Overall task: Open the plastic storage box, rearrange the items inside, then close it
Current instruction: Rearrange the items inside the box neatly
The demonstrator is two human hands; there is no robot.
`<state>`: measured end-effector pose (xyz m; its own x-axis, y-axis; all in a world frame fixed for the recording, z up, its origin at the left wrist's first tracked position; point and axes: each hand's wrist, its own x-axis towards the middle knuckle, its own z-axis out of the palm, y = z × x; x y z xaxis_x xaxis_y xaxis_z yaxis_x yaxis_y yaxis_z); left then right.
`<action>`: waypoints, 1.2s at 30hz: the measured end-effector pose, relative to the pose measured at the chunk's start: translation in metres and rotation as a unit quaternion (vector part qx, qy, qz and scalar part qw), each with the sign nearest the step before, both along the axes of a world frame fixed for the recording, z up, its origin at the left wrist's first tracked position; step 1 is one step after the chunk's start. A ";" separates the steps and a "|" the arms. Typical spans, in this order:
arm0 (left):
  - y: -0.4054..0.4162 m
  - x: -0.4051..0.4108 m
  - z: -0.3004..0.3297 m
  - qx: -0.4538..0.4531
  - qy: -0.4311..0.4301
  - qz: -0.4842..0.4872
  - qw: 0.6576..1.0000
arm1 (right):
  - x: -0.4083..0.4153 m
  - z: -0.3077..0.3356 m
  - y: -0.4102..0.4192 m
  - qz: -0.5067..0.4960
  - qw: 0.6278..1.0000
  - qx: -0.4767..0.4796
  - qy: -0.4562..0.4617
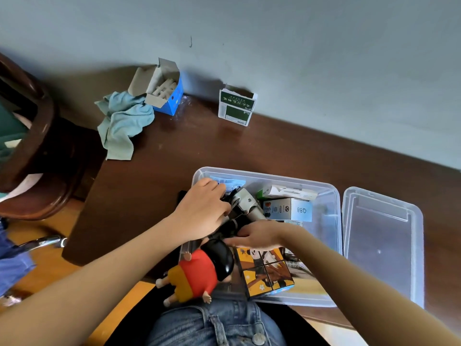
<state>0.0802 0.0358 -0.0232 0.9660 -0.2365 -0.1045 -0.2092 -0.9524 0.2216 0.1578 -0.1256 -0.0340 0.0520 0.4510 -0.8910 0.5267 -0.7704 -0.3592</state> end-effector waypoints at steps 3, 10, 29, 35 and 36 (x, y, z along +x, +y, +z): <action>0.000 -0.001 -0.003 -0.004 -0.010 0.008 1.000 | 0.002 -0.006 0.003 0.042 0.999 0.007 0.014; 0.000 -0.014 -0.005 -0.072 -0.097 0.145 0.982 | -0.007 -0.013 0.016 0.021 0.999 0.048 -0.007; -0.033 -0.064 0.058 0.032 0.222 0.077 0.972 | -0.012 -0.010 0.018 -0.066 0.994 0.080 -0.034; -0.030 -0.030 0.061 0.046 0.346 0.046 0.936 | -0.011 -0.011 0.017 -0.079 0.993 0.080 -0.043; -0.028 -0.024 0.062 0.041 0.373 0.040 0.926 | -0.011 -0.011 0.017 -0.081 0.993 0.080 -0.044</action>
